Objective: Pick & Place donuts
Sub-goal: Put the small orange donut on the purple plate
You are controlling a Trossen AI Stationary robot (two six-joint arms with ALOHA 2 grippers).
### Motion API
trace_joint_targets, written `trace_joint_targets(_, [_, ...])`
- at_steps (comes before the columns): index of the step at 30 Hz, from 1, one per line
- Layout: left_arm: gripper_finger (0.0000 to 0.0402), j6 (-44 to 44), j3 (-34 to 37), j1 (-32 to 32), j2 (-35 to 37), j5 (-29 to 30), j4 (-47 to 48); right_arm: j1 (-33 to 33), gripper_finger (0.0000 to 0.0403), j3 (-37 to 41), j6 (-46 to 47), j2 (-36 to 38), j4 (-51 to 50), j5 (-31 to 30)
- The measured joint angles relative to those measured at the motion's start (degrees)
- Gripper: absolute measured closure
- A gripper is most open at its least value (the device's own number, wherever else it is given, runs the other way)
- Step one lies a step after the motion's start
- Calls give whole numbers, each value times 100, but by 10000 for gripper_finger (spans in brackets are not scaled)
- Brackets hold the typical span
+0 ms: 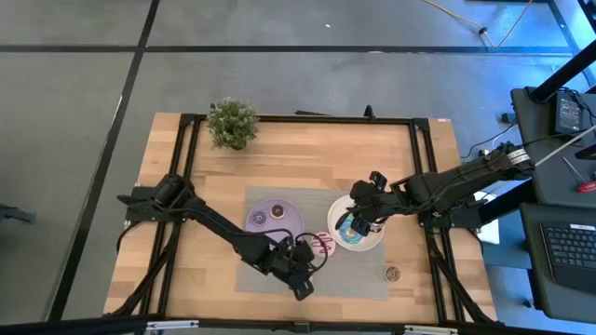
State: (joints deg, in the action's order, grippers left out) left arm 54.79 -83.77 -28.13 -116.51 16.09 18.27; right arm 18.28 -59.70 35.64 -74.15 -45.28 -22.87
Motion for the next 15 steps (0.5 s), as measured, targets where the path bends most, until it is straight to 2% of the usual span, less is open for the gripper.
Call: trace_joint_targets(15, [300,358,9,-31,-214,-236,321,0,206,0,-120,0,-4,-1])
